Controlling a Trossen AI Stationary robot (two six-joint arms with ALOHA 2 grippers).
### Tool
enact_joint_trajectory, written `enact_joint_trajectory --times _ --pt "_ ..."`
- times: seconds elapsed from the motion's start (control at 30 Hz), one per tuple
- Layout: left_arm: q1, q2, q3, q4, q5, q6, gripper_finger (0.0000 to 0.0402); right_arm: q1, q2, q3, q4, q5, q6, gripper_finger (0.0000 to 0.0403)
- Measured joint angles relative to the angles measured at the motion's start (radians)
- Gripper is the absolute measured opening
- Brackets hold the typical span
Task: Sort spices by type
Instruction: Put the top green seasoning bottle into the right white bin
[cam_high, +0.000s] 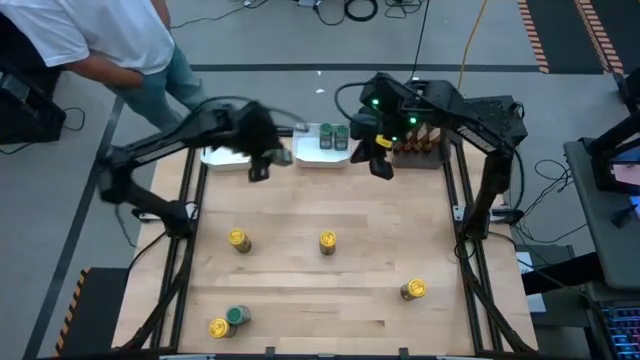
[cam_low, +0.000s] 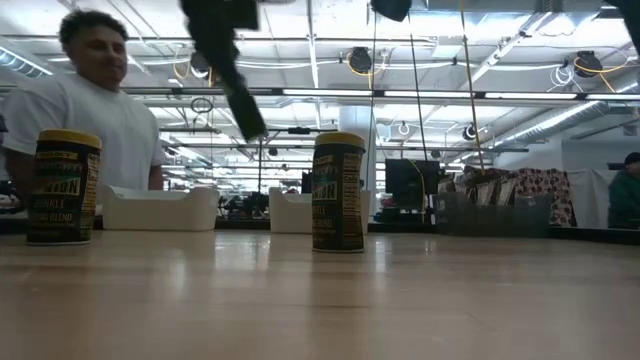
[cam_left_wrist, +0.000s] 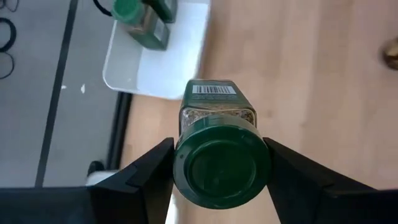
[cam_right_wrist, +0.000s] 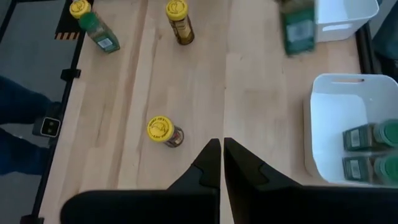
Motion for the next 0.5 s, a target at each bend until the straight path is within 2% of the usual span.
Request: enact_joint_trajectory --times 0.13,0.37,0.5 --pt "0.073 0.167 0.129 0.012 0.032 0.092 0.0217 -0.006 -0.129 -0.187 0.091 0.000 0.047 0.0000" --pt "0.187 0.371 0.321 0.035 0.101 0.176 0.0217 -0.033 -0.453 -0.702 0.450 0.000 0.204 0.0000" --pt "0.231 0.456 0.374 0.034 0.141 0.181 0.0217 -0.050 -0.604 -0.918 0.633 0.001 0.322 0.0000"
